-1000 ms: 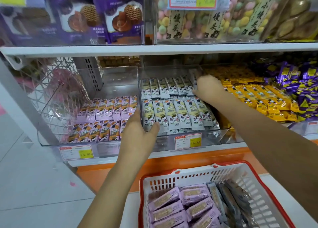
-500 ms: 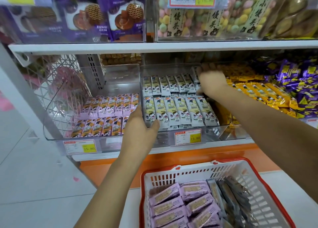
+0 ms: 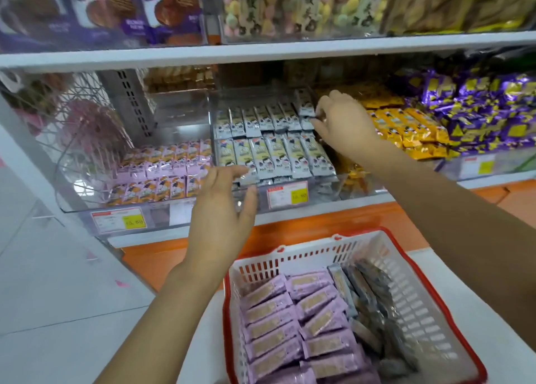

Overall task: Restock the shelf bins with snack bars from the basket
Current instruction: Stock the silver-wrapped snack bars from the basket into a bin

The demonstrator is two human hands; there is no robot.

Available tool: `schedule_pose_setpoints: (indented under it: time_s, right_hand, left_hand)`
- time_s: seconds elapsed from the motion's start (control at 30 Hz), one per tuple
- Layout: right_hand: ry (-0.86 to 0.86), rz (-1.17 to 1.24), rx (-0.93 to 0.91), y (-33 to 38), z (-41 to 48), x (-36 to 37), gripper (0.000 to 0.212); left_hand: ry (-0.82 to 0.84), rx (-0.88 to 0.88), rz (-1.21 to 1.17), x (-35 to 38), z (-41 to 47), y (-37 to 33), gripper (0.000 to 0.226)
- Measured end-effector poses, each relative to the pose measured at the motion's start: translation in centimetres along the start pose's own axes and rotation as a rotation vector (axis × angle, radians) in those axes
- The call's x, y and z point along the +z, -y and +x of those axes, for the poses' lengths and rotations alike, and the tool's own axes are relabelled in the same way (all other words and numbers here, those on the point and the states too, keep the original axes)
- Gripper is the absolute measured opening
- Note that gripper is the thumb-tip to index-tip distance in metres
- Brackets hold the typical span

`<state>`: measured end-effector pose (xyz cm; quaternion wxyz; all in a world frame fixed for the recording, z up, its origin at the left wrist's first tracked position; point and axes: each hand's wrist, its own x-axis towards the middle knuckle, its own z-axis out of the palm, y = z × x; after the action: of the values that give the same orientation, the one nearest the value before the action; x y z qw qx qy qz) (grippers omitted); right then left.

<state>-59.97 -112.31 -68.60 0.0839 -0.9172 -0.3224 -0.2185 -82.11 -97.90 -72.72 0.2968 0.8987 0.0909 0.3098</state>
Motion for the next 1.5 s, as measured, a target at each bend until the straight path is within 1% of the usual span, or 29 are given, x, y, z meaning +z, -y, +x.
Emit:
schedule_pose_setpoints:
  time_s: [0.03,0.1,0.13,0.2,0.27,0.33,0.4,0.43,0.47,0.5,0.57,0.6,0.67,0.7,0.77,0.8,0.9,0.93,1.0,1.07,1.17,1.23,1.3,1.43,1.5]
  right_hand:
    - [-0.053,0.077,-0.020,0.1,-1.8,-0.4,0.022]
    - [-0.104,0.202,-0.035,0.3,-5.8,-1.1,0.032]
    - [-0.098,0.254,-0.024,0.3,-8.0,-1.2,0.037]
    - [-0.003,0.305,0.022,-0.1,-12.4,-0.5,0.040]
    - [0.181,0.276,0.098,-1.4,-16.4,1.7,0.037]
    - [0.437,0.168,0.172,-3.0,-20.3,5.4,0.030]
    - [0.696,0.164,0.327,-5.1,-24.1,9.7,0.019]
    - [0.784,0.194,0.439,-5.8,-26.0,11.5,0.020]
    - [0.814,0.217,0.519,-6.4,-27.6,13.0,0.028]
    - [0.755,0.219,0.542,-6.7,-28.9,14.3,0.034]
    - [0.584,0.133,0.535,-7.1,-31.1,16.1,0.047]
    - [0.569,0.077,0.567,-7.1,-31.9,16.5,0.055]
    - [0.679,0.018,0.647,-7.0,-33.1,17.3,0.070]
    - [0.708,-0.033,0.631,-7.0,-33.6,17.9,0.072]
    - [0.756,-0.160,0.566,-6.9,-34.0,18.8,0.072]
    - [0.745,-0.200,0.541,-6.9,-33.9,19.2,0.074]
    - [0.654,-0.201,0.459,-7.7,-32.8,19.6,0.076]
    - [0.657,-0.209,0.412,-8.3,-32.4,19.7,0.079]
    - [0.727,-0.276,0.284,-9.3,-31.9,19.9,0.089]
    - [0.784,-0.336,0.180,-10.1,-31.2,20.0,0.092]
    - [0.786,-0.458,0.027,-10.3,-29.9,20.1,0.077]
    - [0.750,-0.526,-0.031,-10.0,-29.1,20.3,0.066]
    - [0.742,-0.534,-0.013,-10.1,-28.7,20.8,0.058]
    - [0.798,-0.543,-0.002,-10.3,-28.1,21.3,0.045]
    - [0.816,-0.540,0.010,-9.8,-27.5,20.7,0.042]
  left_hand:
    - [0.058,0.020,-0.026,0.2,-0.6,-0.1,0.006]
    - [0.220,0.038,-0.016,1.2,-2.1,-0.1,0.026]
    - [0.312,0.041,0.003,1.6,-2.9,-0.1,0.031]
    - [0.480,0.071,0.062,2.7,-4.5,0.2,0.034]
    - [0.650,0.066,0.110,4.0,-6.1,1.2,0.033]
    - [0.826,0.018,0.183,5.3,-7.8,2.5,0.029]
    - [0.959,-0.018,0.250,6.3,-9.3,3.7,0.025]
    - [1.013,-0.033,0.285,6.7,-10.0,4.2,0.026]
    - [1.063,-0.046,0.327,6.9,-10.6,4.7,0.028]
    - [1.108,-0.053,0.369,7.2,-11.0,5.2,0.031]
    - [1.177,-0.084,0.427,7.7,-11.6,6.3,0.035]
    - [1.196,-0.116,0.440,8.0,-11.7,6.8,0.036]
    - [1.218,-0.154,0.459,8.4,-11.8,7.7,0.036]
    - [1.228,-0.164,0.467,8.6,-11.8,8.1,0.035]
    - [1.224,-0.179,0.471,8.9,-11.8,8.8,0.031]
    - [1.210,-0.185,0.465,9.0,-11.6,9.1,0.029]
    - [1.163,-0.189,0.462,9.2,-11.3,10.1,0.026]
    - [1.156,-0.194,0.465,9.2,-11.2,10.3,0.025]
    - [1.150,-0.203,0.463,9.3,-11.2,10.7,0.024]
    - [1.152,-0.217,0.452,9.4,-11.2,10.8,0.019]
    - [1.160,-0.230,0.440,9.5,-11.3,10.9,0.018]
    - [1.162,-0.231,0.442,9.5,-11.2,10.9,0.020]
    - [1.166,-0.230,0.446,9.5,-11.2,10.8,0.022]
    - [1.187,-0.253,0.432,9.4,-11.1,10.6,0.026]
    - [1.202,-0.266,0.420,9.2,-10.8,10.3,0.029]
